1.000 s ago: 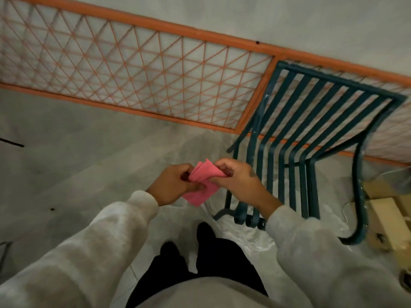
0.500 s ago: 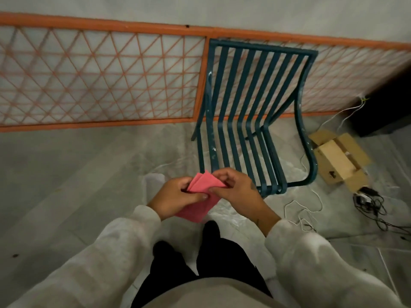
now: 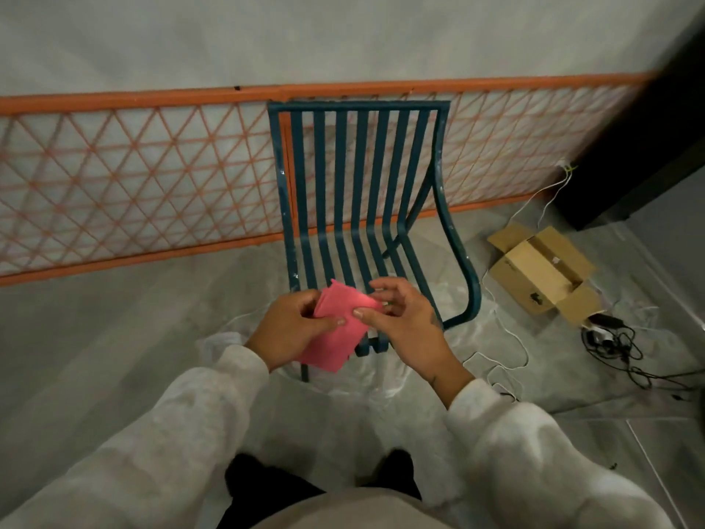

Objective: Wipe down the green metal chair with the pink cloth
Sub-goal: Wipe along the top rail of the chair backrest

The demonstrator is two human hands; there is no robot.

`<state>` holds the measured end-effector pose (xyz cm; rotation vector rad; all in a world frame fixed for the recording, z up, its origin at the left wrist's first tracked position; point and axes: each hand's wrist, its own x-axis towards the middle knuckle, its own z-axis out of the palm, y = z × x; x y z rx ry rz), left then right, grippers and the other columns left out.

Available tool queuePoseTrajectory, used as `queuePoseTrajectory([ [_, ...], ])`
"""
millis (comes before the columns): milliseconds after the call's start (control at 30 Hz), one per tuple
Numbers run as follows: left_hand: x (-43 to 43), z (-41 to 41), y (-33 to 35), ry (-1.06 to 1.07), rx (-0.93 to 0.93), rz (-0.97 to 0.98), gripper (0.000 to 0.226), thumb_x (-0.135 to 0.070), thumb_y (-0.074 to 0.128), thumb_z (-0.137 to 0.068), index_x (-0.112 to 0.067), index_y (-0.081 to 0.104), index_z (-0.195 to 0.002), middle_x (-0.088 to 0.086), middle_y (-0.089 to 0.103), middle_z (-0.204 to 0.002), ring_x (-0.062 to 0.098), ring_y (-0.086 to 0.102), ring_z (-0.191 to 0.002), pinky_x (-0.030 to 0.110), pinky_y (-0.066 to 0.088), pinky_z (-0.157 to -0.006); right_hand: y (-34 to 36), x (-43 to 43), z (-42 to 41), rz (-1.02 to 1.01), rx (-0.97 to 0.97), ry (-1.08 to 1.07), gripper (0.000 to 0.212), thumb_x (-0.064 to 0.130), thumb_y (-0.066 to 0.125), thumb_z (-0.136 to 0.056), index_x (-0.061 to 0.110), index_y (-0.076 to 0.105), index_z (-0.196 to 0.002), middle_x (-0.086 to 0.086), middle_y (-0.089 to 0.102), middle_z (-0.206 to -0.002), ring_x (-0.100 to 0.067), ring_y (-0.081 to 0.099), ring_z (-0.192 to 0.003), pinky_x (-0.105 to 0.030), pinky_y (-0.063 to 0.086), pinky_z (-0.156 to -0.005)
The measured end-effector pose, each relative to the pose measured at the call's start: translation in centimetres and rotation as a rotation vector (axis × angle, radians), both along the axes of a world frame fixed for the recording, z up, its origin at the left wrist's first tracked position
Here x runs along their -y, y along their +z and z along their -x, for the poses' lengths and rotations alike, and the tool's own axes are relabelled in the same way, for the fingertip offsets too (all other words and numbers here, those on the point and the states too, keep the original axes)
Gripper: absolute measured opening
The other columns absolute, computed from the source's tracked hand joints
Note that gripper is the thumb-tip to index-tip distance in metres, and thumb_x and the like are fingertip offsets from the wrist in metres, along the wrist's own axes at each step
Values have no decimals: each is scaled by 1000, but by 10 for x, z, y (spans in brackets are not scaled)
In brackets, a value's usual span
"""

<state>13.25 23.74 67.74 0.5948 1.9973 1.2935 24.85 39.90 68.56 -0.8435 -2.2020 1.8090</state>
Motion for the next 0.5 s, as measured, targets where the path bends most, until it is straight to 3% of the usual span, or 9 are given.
queuePoseTrajectory([
  [233, -95, -67, 8, 289, 157, -64, 35, -26, 79, -77, -26, 68, -110, -5, 74, -98, 17, 70, -92, 39, 59, -80, 1, -79, -65, -53, 30, 178, 37, 19, 79, -82, 41, 59, -104, 19, 63, -111, -6, 66, -98, -30, 58, -86],
  [367, -148, -106, 14, 295, 207, -75, 32, -24, 77, -79, -32, 65, -108, -7, 73, -97, 13, 68, -91, 29, 54, -72, 1, -124, -99, -98, 53, 185, 36, 24, 77, -84, 32, 61, -116, 11, 57, -122, -4, 63, -103, -17, 54, -86],
  [500, -169, -116, 13, 277, 235, -63, 31, -24, 78, -78, -35, 67, -104, -6, 75, -96, 16, 70, -91, 36, 57, -79, -7, -144, -111, -121, 34, 178, 36, 29, 78, -83, 35, 61, -114, 14, 56, -120, 2, 60, -102, -6, 49, -76],
])
